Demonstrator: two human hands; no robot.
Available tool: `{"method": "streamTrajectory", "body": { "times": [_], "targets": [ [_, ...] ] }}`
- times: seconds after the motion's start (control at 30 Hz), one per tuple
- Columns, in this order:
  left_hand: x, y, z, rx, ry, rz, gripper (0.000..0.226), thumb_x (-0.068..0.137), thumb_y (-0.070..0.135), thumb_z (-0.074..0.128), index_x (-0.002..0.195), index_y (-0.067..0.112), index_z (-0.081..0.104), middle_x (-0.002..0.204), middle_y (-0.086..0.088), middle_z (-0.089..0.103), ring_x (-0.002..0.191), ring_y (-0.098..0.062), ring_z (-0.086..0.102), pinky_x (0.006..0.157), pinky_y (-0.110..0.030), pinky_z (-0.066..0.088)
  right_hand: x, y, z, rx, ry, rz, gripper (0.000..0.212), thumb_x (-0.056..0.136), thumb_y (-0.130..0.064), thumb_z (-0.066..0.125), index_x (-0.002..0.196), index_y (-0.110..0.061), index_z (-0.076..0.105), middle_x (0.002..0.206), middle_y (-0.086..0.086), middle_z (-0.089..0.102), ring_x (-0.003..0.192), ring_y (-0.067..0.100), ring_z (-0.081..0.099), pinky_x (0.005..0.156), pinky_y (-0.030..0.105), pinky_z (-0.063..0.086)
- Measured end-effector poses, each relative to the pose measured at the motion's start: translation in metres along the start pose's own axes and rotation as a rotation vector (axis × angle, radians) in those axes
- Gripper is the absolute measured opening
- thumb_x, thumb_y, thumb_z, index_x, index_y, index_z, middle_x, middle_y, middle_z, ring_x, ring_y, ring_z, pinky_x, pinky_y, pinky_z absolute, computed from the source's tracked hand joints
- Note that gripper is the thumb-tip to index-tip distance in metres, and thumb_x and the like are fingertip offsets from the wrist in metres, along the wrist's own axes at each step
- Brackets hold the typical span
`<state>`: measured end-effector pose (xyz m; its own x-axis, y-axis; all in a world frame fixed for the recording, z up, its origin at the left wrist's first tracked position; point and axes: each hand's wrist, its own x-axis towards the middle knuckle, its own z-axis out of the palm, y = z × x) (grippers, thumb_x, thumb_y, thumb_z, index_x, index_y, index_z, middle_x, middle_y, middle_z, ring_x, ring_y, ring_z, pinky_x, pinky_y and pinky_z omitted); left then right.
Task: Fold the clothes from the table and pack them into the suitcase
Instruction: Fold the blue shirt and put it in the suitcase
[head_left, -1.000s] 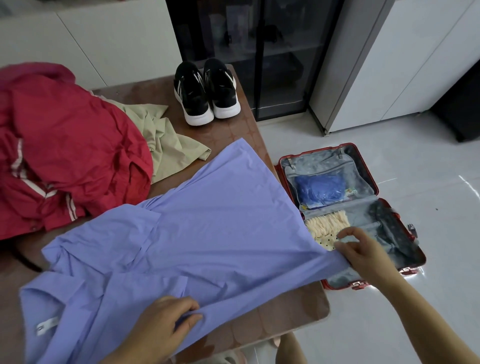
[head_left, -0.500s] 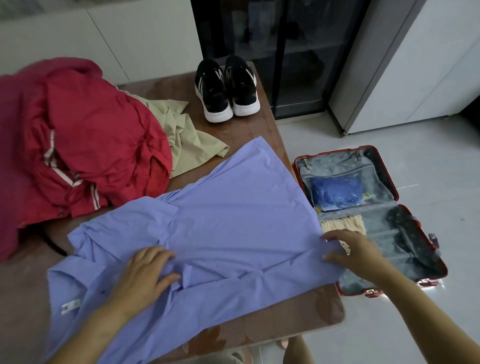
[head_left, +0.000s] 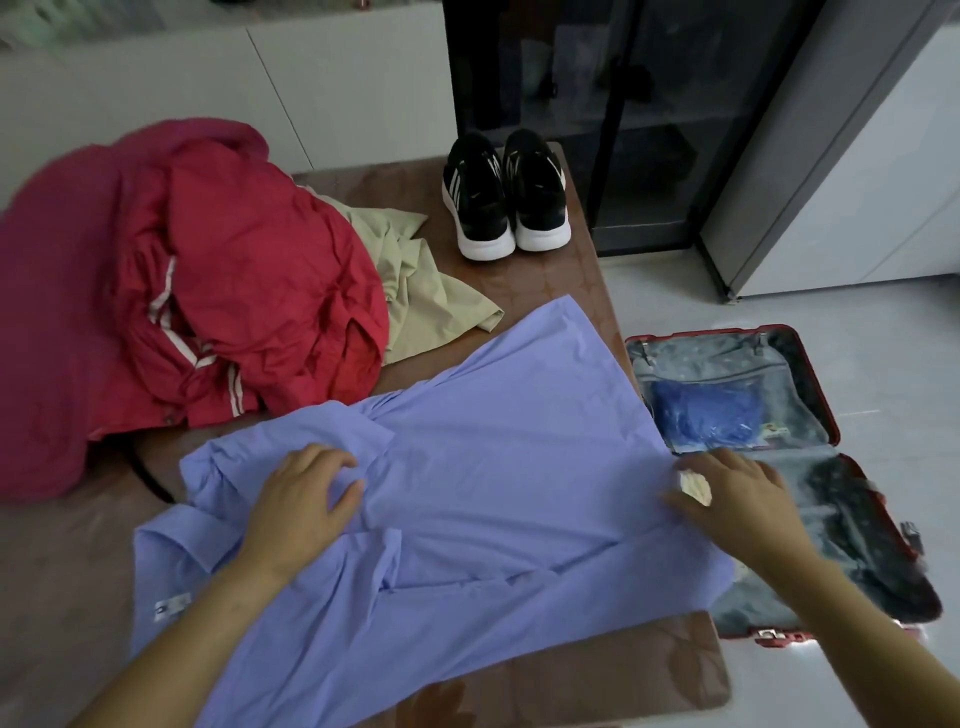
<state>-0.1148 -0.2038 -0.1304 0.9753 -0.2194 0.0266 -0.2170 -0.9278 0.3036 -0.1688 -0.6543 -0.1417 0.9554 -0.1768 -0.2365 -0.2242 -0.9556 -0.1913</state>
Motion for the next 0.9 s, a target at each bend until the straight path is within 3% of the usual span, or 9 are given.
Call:
{"method": "streamTrajectory", "body": {
  "times": [0.13, 0.3, 0.4, 0.47, 0.53, 0.7, 0.8, 0.87, 0.9],
  "targets": [
    [0.052, 0.01, 0.0, -0.005, 0.031, -0.005, 0.044, 0.078, 0.048, 0.044, 0.097, 0.014, 0.065, 0.098, -0.001, 0.065, 0.09, -0.028, 0.061, 0.079, -0.039, 0.049, 0.055, -0.029, -0.016, 0.045, 0.035, -0.062, 0.032, 0.086, -0.047, 0.06, 0.109, -0.026, 0.065, 0.11, 0.004, 0.061, 0.107, 0.031, 0.056, 0.091, 0.043, 0.036],
    [0.071, 0.013, 0.015, 0.302, -0.102, -0.038, 0.067, 0.06, 0.068, 0.044, 0.099, 0.017, 0.063, 0.097, -0.001, 0.062, 0.084, -0.028, 0.06, 0.066, -0.041, 0.05, 0.14, -0.085, -0.026, 0.104, 0.066, -0.192, 0.024, 0.095, -0.03, 0.052, 0.114, -0.023, 0.064, 0.119, 0.006, 0.058, 0.105, 0.033, 0.056, 0.093, 0.043, 0.038],
    [0.064, 0.008, 0.018, 0.31, -0.04, -0.007, 0.058, 0.055, 0.041, 0.066, 0.105, 0.014, 0.056, 0.106, -0.006, 0.06, 0.091, -0.03, 0.06, 0.07, -0.04, 0.051, 0.186, -0.106, -0.028, 0.01, 0.088, -0.253, 0.032, 0.097, -0.02, 0.042, 0.125, -0.025, 0.057, 0.126, 0.005, 0.055, 0.107, 0.032, 0.056, 0.095, 0.04, 0.035],
    [0.056, 0.0, 0.018, 0.281, 0.03, -0.041, 0.07, 0.045, 0.017, 0.077, 0.11, 0.011, 0.051, 0.114, -0.01, 0.057, 0.099, -0.031, 0.056, 0.075, -0.04, 0.051, 0.21, -0.117, -0.029, -0.047, 0.081, -0.225, 0.039, 0.094, -0.014, 0.042, 0.131, -0.025, 0.05, 0.131, 0.005, 0.052, 0.108, 0.031, 0.057, 0.093, 0.038, 0.034],
    [0.044, -0.004, 0.019, 0.293, 0.087, -0.08, 0.074, 0.044, 0.015, 0.078, 0.112, 0.008, 0.05, 0.114, -0.012, 0.056, 0.101, -0.031, 0.054, 0.076, -0.04, 0.052, 0.227, -0.123, -0.028, -0.058, 0.044, -0.113, 0.038, 0.094, -0.02, 0.045, 0.131, -0.02, 0.046, 0.131, 0.009, 0.049, 0.111, 0.032, 0.056, 0.092, 0.038, 0.033],
    [0.025, 0.009, 0.025, 0.316, 0.097, -0.132, 0.04, 0.063, 0.036, 0.056, 0.091, 0.008, 0.058, 0.09, -0.007, 0.057, 0.081, -0.026, 0.056, 0.06, -0.036, 0.049, 0.243, -0.131, -0.03, -0.102, 0.037, 0.029, 0.03, 0.091, -0.042, 0.051, 0.097, -0.014, 0.06, 0.101, 0.01, 0.062, 0.093, 0.03, 0.058, 0.082, 0.037, 0.031],
    [0.029, 0.005, 0.026, 0.283, 0.024, -0.151, 0.017, 0.063, 0.018, 0.068, 0.077, 0.01, 0.062, 0.082, -0.004, 0.058, 0.074, -0.025, 0.059, 0.053, -0.035, 0.05, 0.244, -0.133, -0.037, 0.047, 0.004, 0.048, 0.021, 0.089, -0.037, 0.059, 0.086, -0.016, 0.061, 0.088, 0.009, 0.06, 0.089, 0.033, 0.057, 0.082, 0.036, 0.039],
    [0.034, 0.002, 0.021, 0.198, 0.031, -0.226, 0.005, 0.071, 0.009, 0.06, 0.074, 0.012, 0.062, 0.077, -0.004, 0.06, 0.072, -0.027, 0.061, 0.053, -0.037, 0.051, 0.247, -0.131, -0.041, 0.24, -0.007, 0.057, 0.019, 0.085, -0.031, 0.066, 0.081, -0.012, 0.063, 0.086, 0.013, 0.062, 0.079, 0.032, 0.057, 0.071, 0.033, 0.044],
    [0.038, 0.002, 0.014, 0.119, 0.045, -0.314, 0.011, 0.078, 0.006, 0.052, 0.078, 0.012, 0.062, 0.076, -0.005, 0.063, 0.073, -0.028, 0.062, 0.056, -0.038, 0.05, 0.248, -0.129, -0.044, 0.356, -0.013, 0.072, 0.019, 0.083, -0.027, 0.068, 0.081, -0.008, 0.065, 0.081, 0.014, 0.063, 0.072, 0.031, 0.056, 0.065, 0.03, 0.043]
  ]
}}
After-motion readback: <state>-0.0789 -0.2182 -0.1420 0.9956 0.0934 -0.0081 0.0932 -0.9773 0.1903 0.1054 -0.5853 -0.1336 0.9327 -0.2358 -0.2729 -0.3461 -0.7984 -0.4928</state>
